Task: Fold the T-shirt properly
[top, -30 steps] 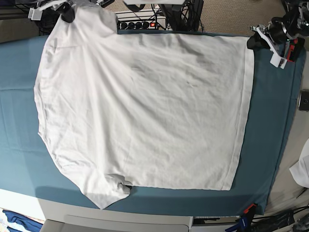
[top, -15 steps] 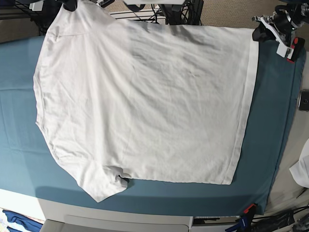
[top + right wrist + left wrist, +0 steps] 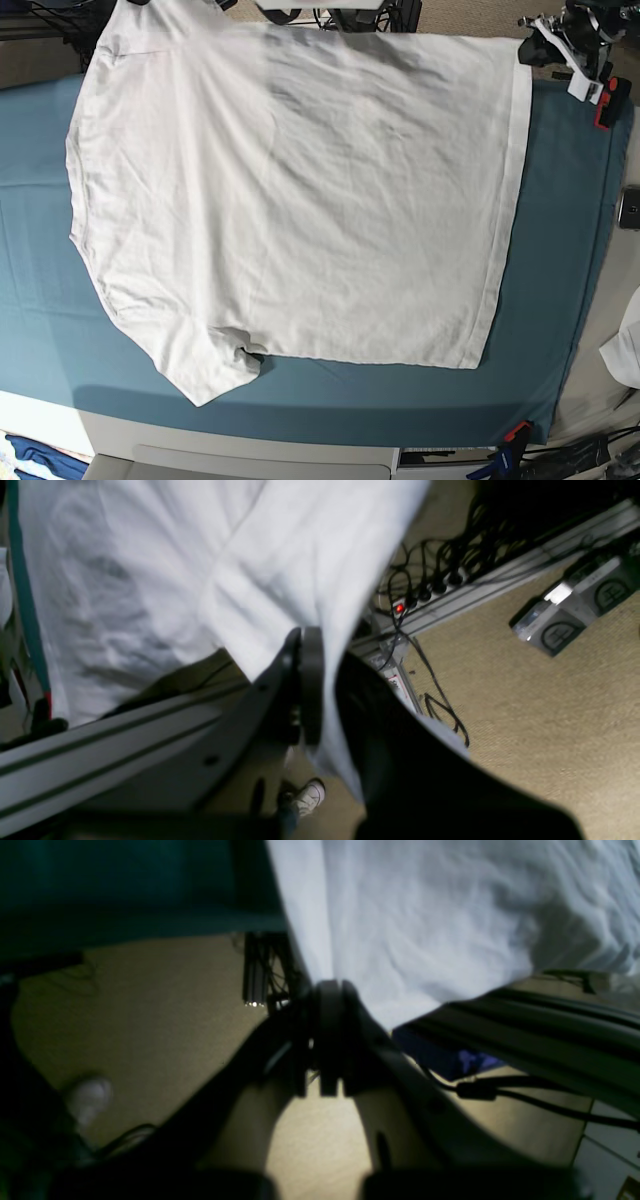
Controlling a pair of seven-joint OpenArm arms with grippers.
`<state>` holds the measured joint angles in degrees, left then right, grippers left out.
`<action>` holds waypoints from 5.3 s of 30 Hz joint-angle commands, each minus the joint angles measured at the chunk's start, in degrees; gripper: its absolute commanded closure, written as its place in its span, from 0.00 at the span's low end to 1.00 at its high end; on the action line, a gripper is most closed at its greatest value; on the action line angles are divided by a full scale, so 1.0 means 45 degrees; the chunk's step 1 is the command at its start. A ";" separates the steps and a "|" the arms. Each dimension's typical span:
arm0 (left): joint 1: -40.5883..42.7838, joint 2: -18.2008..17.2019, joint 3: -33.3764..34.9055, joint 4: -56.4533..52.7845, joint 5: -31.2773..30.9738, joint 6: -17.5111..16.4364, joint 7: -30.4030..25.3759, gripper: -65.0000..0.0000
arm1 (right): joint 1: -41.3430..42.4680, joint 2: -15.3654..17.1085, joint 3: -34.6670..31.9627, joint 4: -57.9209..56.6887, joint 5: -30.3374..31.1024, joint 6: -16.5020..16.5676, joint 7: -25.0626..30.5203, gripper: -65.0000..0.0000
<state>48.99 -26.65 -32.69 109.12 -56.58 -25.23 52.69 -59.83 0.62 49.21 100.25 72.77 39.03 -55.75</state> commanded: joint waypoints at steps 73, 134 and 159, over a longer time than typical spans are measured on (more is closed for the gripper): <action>-0.6921 -0.0330 0.2181 -0.1588 0.3016 0.0850 -0.2176 1.00 | 1.1827 0.1554 -0.3036 -0.2628 -0.7854 -0.1112 0.3551 1.00; -0.5557 -0.1520 -0.0136 -0.1481 0.3415 0.1928 -0.1559 0.48 | 0.9204 0.1870 0.1972 -0.2637 -0.5022 -0.1739 0.1156 0.54; -0.5532 -0.1520 -0.0117 -0.4216 -0.0486 0.0918 0.0651 0.40 | 0.9457 0.1870 0.1972 -0.2637 -0.5037 -0.1054 0.1666 1.00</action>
<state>23.97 -32.42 -32.82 89.71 -58.17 -20.88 55.05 -17.30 7.94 57.76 87.44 48.97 33.71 -49.45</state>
